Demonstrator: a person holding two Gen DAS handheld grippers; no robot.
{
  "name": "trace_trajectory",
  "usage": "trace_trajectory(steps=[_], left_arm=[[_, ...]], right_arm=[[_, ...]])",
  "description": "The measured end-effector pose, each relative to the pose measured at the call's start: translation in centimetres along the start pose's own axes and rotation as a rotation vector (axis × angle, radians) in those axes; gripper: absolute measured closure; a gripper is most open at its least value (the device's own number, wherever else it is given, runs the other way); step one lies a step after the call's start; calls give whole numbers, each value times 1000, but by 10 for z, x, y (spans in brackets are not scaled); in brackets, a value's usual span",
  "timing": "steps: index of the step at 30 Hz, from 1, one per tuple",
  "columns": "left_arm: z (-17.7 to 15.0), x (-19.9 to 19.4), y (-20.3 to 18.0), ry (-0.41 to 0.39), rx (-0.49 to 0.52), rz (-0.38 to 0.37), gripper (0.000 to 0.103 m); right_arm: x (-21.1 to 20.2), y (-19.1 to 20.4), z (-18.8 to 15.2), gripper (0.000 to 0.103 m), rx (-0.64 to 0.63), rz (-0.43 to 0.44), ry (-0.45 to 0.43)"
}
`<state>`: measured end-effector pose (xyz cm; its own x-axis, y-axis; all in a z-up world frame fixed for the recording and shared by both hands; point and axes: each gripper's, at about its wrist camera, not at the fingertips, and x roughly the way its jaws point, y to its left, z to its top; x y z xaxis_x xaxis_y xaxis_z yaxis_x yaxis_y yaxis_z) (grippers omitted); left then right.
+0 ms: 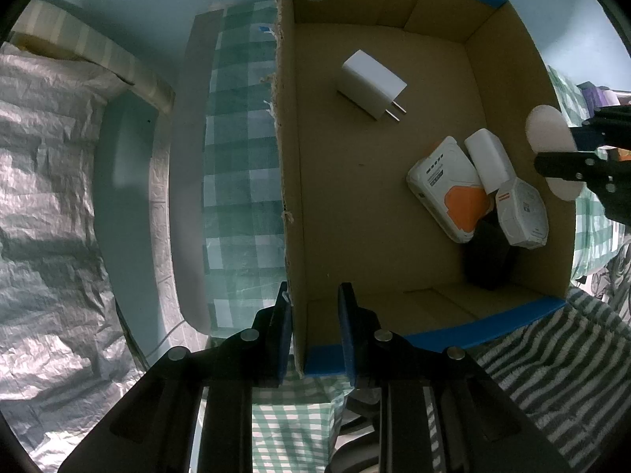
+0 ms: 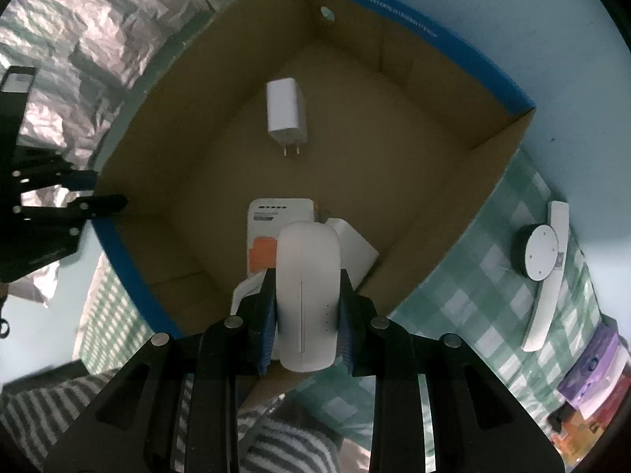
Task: Organize rigid objects
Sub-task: 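Open the right gripper to drop the mouse into the box, then move the right gripper to the round white puck and close on it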
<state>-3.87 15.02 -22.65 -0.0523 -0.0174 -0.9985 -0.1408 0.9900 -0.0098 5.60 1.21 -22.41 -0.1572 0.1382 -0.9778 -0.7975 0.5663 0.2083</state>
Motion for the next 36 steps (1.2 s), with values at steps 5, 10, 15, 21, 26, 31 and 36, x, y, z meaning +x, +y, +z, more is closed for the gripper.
trace_trajectory(steps=[5,10,15,21,26,31,36], left_arm=[[-1,0,1,-1,-2,-4,81],[-1,0,1,0,-2,-2,81],[0,1,1,3,-2,-2,81],[0,1,-1,3,-3,-1,81],[-1,1,0,2,-4,-1,81],[-1,1,0,2,-3,-1,81],[-1,1,0,3,-3,-1,81]], right_arm=[[9,-3,0,77,8,-18,8],[12,-2,-1,76,8,-30,16],[9,-7,-2,75,27,-16,10],[-5,-9,-4,66,33,-4,-11],[-21,-16,-4,66,63,8,-42],[-42,-29,-8,61,98,6,-90],[-64,-52,-15,54,148,-11,-131]])
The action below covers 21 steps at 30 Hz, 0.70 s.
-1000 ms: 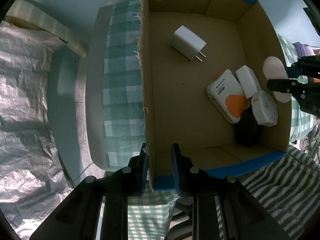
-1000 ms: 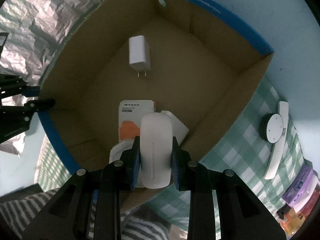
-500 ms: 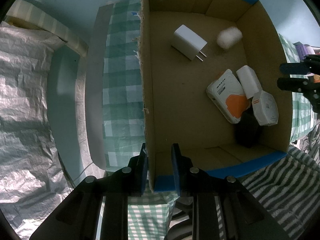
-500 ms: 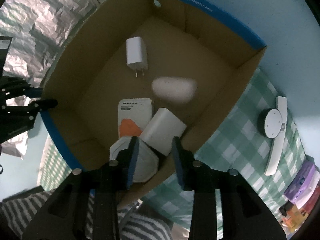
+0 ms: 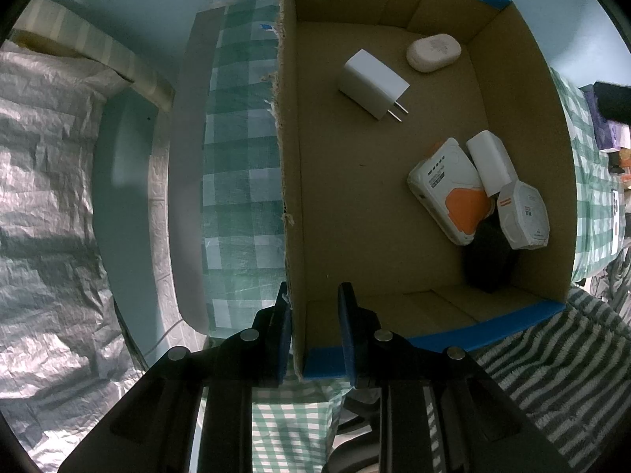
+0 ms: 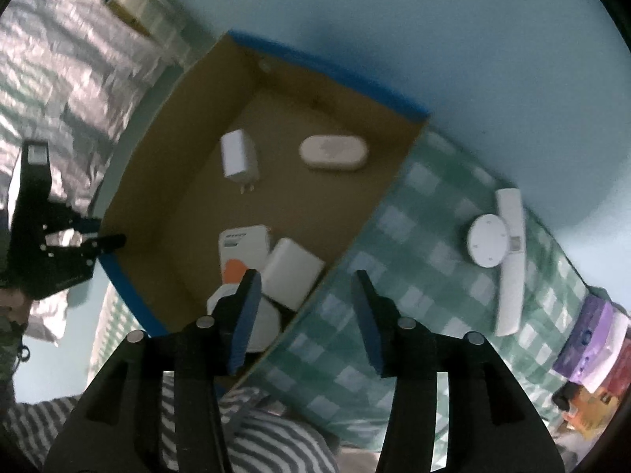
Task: Organize rigid objects
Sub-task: 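Move the right gripper to the round white puck and close on it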
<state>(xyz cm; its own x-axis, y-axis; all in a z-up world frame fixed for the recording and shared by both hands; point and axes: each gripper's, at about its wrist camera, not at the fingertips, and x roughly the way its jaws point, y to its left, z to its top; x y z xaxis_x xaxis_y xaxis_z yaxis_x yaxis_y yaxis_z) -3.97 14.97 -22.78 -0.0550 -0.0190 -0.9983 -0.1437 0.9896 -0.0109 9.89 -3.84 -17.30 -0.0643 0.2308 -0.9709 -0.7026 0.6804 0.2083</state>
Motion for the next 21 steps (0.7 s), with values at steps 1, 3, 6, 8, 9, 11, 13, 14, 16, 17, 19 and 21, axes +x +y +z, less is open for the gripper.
trace_trajectory(steps=[1,3,6,8,9,11,13,14,16,17,19,21], left_arm=[[0,0,0,0,1,0,81],[0,0,0,1,2,2,81],[0,0,0,0,0,0,81],[0,0,0,0,0,0,81],[0,0,0,2,0,-1,81],[0,0,0,0,-1,-1,81],[0,0,0,2,0,-1,81],[0,0,0,3,-1,-3,81],[-1,1,1,5,-1,-5,81],[-1,1,1,6,-2,-6,81],[-1,0,2,7,-4,-8,81],[-2,0,3,9,-5,-9,81]], right_arm=[[-4,-6,0,54,9,-5,-8],[-9,-19,0,50,30,-21,-20],[-11,-44,2,46,78,-51,-16],[-10,-62,2,46,108,-59,-10],[-7,-71,3,46,125,-65,-1],[-1,-89,4,46,157,-81,12],[8,-107,6,46,198,-89,26],[12,-115,6,46,220,-95,31],[21,-130,6,46,248,-129,42],[25,-136,7,46,256,-129,43],[36,-146,7,45,278,-128,57],[45,-152,9,44,290,-120,64]])
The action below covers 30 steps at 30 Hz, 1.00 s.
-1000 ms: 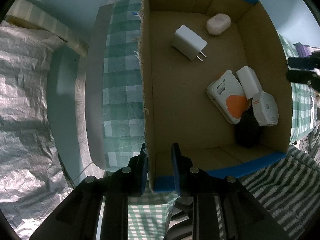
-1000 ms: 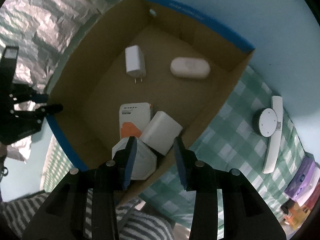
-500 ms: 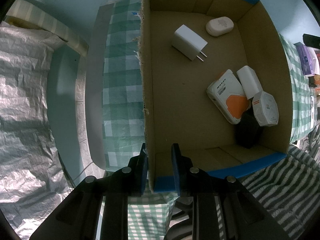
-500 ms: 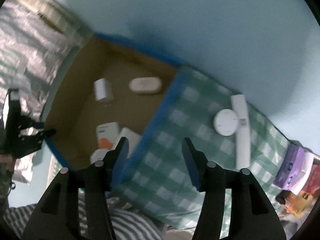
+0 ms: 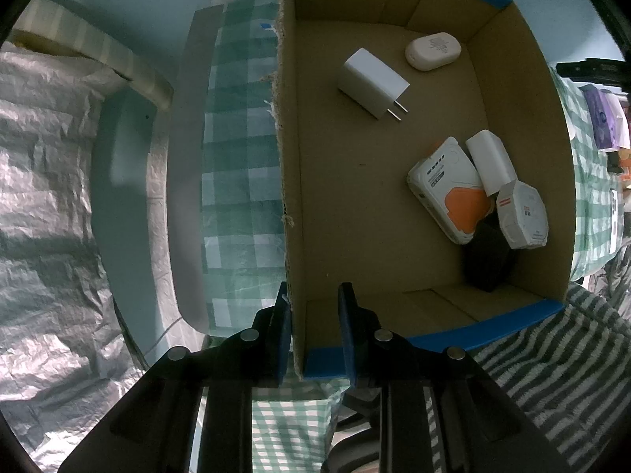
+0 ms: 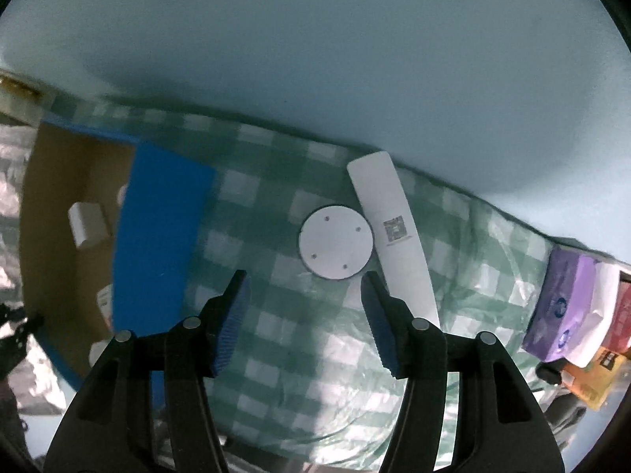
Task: Organize rigid objects
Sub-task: 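Move the right gripper to the round white puck and close on it, then lift the round puck with the right gripper and carry it over the box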
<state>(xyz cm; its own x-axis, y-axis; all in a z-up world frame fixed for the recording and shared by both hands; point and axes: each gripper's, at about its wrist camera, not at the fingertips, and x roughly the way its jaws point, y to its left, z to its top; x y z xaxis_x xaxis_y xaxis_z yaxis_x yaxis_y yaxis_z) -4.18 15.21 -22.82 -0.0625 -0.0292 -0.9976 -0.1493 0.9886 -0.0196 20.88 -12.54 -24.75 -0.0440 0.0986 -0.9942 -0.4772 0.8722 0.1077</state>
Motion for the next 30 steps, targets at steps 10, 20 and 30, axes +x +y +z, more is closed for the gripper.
trace_trajectory(steps=[10,20,30], left_arm=[[1,2,2,10,-25,-10,81],[4,2,5,12,-33,-16,81],[5,1,5,13,-28,-16,81]], right_arm=[[50,-20,20,43,67,19,99],[72,-18,35,40,50,-10,132],[90,19,30,39,-43,-19,172]])
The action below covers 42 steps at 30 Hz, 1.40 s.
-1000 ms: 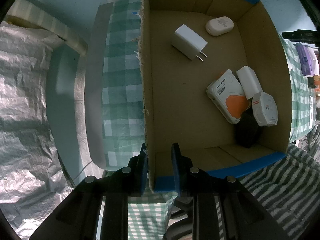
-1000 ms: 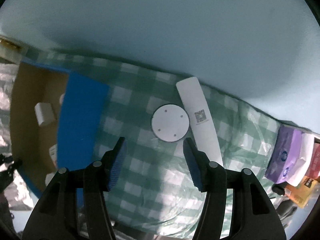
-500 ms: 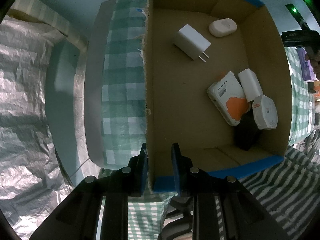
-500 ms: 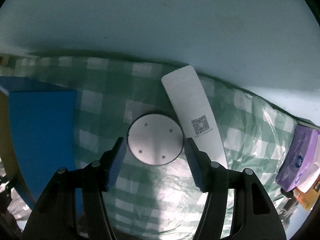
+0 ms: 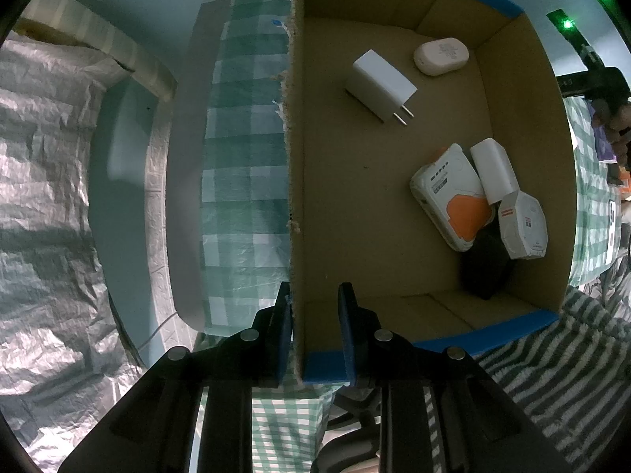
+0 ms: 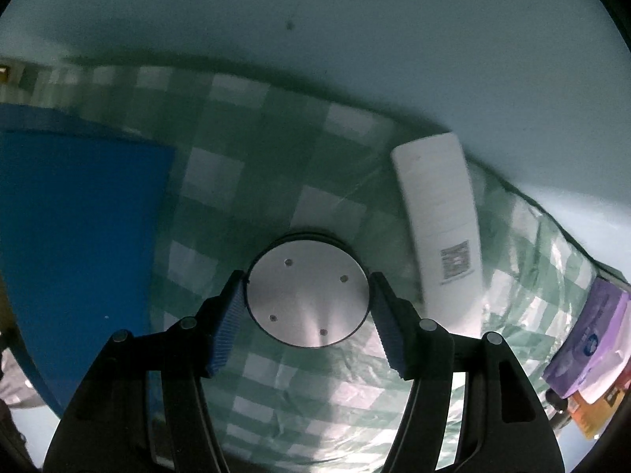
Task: Organize rigid objects
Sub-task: 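Lift the round puck with the right gripper and carry it over the box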
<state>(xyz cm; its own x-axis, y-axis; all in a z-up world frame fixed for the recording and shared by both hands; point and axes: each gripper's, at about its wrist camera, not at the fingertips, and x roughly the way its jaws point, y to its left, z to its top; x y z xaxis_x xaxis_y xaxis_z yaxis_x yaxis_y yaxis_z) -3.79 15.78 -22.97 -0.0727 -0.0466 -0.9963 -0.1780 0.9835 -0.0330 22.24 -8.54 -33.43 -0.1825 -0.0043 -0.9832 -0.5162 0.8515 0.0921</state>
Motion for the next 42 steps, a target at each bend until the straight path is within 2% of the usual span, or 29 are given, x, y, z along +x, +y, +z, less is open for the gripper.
trace_trajectory(steps=[9,13,26,31,35,37,42], left_arm=[[-1,2,-2,4,0,3,81],[-1,3,-2,4,4,3,81],[0,3,-3,-4,21,4,81],[1,3,-3,-5,25,7,81],[1,3,-3,-5,27,7,81],[1,3,-3,-5,27,7,81],[1,3,-3,-6,26,7,81]], right_arm=[[6,1,-6,41,27,7,-24],[-1,-15,-35,41,21,11,-36],[-62,6,-86,41,-74,32,-81],[-97,26,-105,41,-132,48,-117],[-125,54,-107,41,-191,62,-143],[-143,80,-86,41,-224,72,-151],[-146,119,-89,41,-316,93,-163]])
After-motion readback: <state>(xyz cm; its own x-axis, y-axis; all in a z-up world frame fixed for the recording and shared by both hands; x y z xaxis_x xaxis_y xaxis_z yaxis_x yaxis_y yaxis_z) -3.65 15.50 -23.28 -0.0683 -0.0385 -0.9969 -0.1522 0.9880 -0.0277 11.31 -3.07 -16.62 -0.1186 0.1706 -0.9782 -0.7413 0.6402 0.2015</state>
